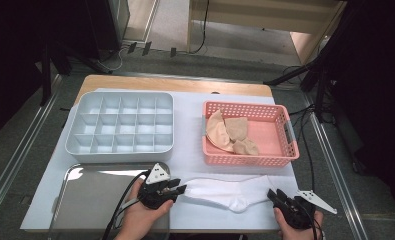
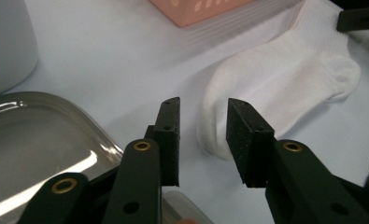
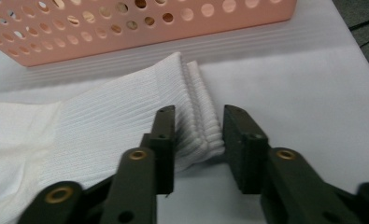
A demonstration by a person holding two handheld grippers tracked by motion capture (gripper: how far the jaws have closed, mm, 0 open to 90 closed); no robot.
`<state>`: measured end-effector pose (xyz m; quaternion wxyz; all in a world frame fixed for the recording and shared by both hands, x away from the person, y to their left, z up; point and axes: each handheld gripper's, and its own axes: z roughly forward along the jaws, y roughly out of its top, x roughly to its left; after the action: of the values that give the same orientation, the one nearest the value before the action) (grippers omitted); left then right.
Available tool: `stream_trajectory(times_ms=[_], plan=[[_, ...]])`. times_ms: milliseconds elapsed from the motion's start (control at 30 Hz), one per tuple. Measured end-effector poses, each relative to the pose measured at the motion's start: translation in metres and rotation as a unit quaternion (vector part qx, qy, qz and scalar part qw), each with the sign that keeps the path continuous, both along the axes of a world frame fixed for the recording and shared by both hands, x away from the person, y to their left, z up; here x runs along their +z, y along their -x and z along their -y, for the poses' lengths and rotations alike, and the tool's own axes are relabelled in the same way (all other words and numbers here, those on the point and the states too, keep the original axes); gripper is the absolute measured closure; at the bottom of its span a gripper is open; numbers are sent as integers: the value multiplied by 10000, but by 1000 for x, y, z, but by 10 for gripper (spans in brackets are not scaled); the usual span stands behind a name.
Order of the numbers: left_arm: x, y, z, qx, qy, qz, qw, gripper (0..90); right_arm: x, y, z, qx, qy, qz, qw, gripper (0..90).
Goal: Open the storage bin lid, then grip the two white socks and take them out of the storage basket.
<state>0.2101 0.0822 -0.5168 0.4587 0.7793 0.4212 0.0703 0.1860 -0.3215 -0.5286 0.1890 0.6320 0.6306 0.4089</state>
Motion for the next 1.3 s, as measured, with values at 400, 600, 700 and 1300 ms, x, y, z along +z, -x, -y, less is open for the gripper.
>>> stream_trajectory(times_ms=[400,600,700,1300], plan=[[7,10,47,-405,102,137,9990,772,11,1,2,179,-476,149,9986,781],[-4,9,83,-671,-195,-146,9974,801,23,3,-1,324,-590,362,9971,780],[-8,10,91,-800,-488,-188,9954,804,31,5,-4,336,-514,492,9969,780],[-4,9,120,-833,-491,-98,9953,777,59,13,-23,543,-391,844,9942,785]])
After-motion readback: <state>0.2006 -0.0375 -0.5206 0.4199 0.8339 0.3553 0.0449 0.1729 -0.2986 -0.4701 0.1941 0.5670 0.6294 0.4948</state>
